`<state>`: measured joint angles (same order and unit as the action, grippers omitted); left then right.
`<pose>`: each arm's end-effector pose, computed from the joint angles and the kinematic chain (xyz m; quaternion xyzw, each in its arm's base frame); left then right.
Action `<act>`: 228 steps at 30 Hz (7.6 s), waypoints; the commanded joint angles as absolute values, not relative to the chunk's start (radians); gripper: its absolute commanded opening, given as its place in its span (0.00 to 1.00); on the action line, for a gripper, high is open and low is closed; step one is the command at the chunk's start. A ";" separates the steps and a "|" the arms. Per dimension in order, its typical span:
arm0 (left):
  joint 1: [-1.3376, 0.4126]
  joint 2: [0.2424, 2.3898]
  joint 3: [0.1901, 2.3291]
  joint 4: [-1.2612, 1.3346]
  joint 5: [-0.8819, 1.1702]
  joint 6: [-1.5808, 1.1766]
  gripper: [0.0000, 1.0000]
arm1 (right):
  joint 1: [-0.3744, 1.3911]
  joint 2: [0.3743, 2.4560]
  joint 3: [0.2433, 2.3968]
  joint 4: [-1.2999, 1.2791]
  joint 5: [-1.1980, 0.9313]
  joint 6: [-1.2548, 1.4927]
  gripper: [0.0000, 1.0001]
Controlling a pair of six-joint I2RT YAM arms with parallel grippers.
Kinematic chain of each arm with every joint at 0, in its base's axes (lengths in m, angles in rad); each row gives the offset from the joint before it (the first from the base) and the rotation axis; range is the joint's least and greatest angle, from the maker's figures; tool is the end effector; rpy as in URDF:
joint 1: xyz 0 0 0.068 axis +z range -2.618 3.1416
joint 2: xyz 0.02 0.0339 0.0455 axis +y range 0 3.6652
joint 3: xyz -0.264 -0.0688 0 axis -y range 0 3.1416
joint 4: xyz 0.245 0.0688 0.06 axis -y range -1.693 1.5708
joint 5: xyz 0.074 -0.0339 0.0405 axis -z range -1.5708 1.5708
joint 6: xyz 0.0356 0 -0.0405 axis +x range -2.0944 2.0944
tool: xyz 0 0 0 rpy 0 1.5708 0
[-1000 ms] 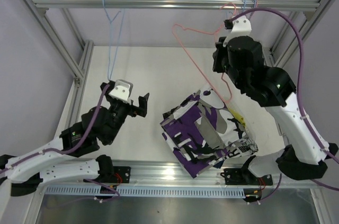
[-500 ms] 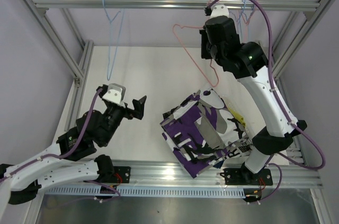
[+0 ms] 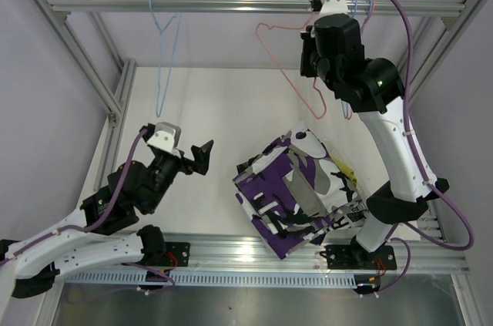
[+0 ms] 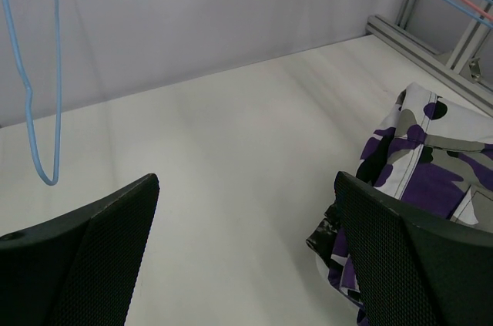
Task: Remove the trousers from the hanger
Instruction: Place the hanger at the clothesline, then move the hanger to the clothesline.
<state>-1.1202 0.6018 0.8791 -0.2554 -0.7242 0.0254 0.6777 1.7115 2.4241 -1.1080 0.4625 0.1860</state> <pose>0.0745 -0.0998 0.3899 0.1416 0.6868 -0.1364 0.6997 0.2443 0.1763 0.5397 -0.0739 0.8166 0.0527 0.5700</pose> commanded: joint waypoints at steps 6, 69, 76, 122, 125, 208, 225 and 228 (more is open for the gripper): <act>-1.114 0.601 0.882 -0.247 -0.698 0.009 0.99 | 0.627 1.758 2.497 -1.057 0.416 0.164 0.00; -1.114 0.591 0.873 -0.249 -0.666 0.012 0.99 | 0.572 1.422 1.882 -0.825 0.270 0.235 0.43; -1.112 0.586 0.868 -0.242 -0.690 0.025 1.00 | 0.626 1.275 1.721 -0.805 0.304 0.216 0.43; -0.600 0.753 0.925 -0.315 -0.684 -0.006 0.99 | 0.750 0.552 1.060 -0.673 0.611 0.276 0.56; -0.563 0.813 0.920 -0.242 -0.715 0.032 0.96 | 0.753 0.528 1.054 -0.670 0.607 0.279 0.57; -1.002 1.563 1.381 -0.162 -0.705 -0.170 0.44 | 0.795 0.431 1.032 -0.681 0.732 0.307 0.64; -1.121 1.209 1.354 -0.460 -0.759 -0.177 0.83 | 0.808 0.578 1.120 -0.732 0.811 0.285 0.74; -1.121 1.102 1.347 -0.471 -0.753 -0.120 0.91 | 0.805 0.635 1.149 -0.744 0.828 0.270 0.85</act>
<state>-1.1172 1.2083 1.3170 -0.4198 -0.7319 -0.1703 0.8013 0.5812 1.0992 -0.7349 0.7784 0.2806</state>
